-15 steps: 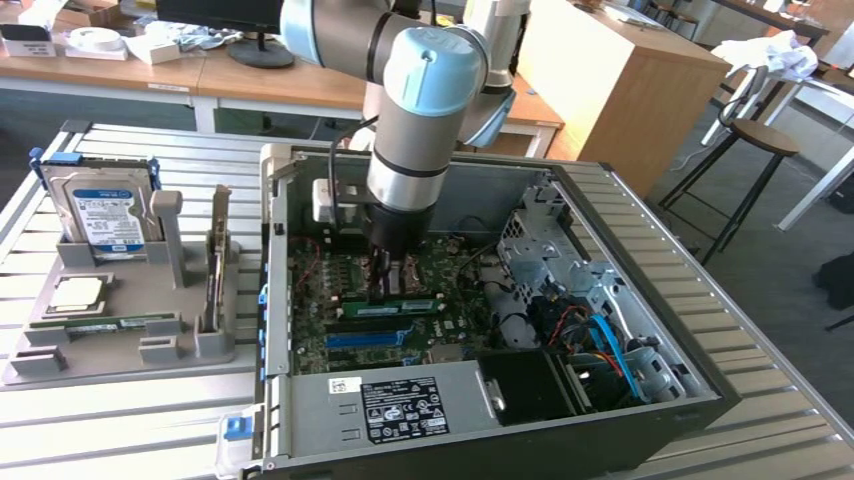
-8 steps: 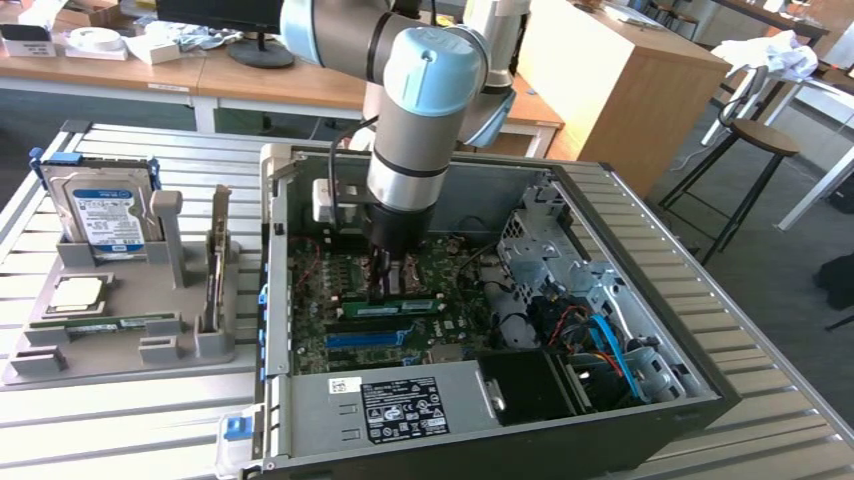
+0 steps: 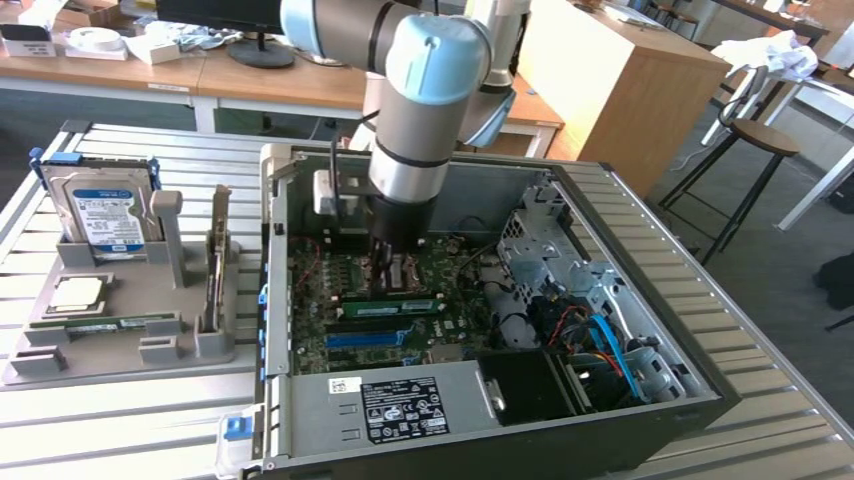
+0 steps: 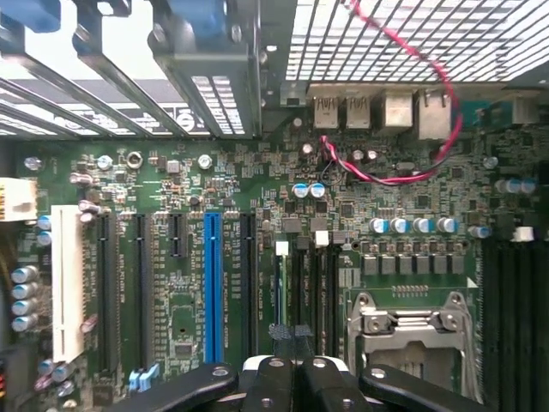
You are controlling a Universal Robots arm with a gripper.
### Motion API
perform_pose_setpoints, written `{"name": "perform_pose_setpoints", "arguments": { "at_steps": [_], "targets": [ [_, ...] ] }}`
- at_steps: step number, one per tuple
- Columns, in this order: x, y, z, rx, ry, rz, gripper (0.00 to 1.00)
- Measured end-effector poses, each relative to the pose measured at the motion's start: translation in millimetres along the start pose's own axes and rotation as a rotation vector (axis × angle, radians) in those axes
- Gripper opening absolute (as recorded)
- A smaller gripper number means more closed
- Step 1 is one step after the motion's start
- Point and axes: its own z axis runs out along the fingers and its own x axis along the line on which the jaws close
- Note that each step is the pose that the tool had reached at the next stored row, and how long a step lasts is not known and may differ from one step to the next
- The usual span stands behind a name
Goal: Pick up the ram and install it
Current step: 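Press down the ram until it locks into place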
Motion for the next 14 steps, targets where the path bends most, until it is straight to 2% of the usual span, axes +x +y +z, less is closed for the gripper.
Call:
{"name": "perform_pose_setpoints", "arguments": {
  "at_steps": [5,14],
  "targets": [
    [-0.4,0.2,-18.3,-0.0001,0.0,0.0,0.1],
    [-1.2,0.7,-58.7,0.0,0.0,0.0,0.1]
  ]
}}
